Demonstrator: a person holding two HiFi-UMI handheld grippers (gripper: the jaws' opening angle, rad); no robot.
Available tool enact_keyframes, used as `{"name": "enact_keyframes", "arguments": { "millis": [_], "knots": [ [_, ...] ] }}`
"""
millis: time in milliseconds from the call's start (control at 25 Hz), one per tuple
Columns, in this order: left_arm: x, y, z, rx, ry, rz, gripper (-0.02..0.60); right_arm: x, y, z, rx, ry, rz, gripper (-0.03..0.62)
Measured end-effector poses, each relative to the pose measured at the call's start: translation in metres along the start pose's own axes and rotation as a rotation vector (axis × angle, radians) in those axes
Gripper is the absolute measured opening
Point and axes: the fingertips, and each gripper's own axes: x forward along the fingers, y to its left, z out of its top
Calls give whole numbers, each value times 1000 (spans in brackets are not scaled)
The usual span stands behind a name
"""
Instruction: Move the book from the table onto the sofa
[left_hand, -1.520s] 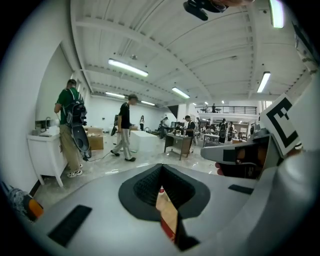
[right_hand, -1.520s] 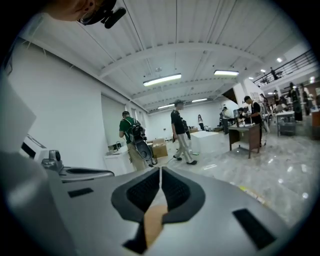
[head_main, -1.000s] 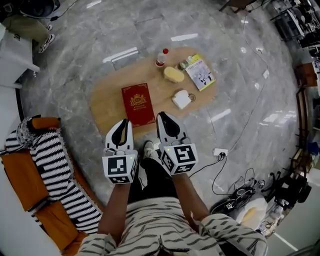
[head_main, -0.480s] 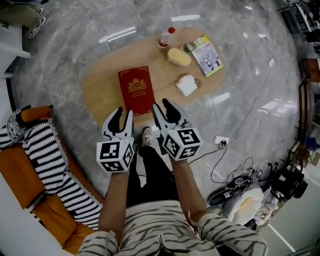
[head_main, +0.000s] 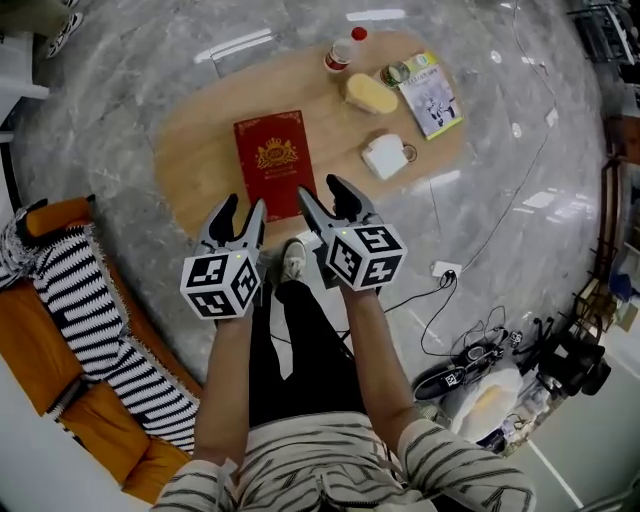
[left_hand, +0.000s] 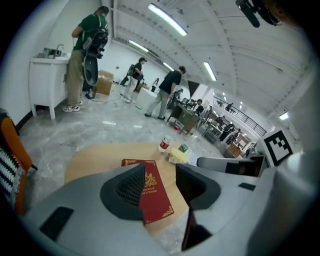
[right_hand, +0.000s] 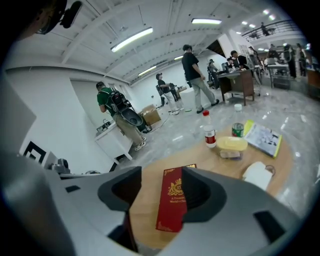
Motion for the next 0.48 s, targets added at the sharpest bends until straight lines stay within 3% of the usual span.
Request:
{"name": "enact_keyframes", "arguments": {
  "millis": [480],
  "knots": [
    [59, 39, -44, -60, 93, 9, 245, 64, -36, -38, 46, 94, 14, 311]
  ]
}}
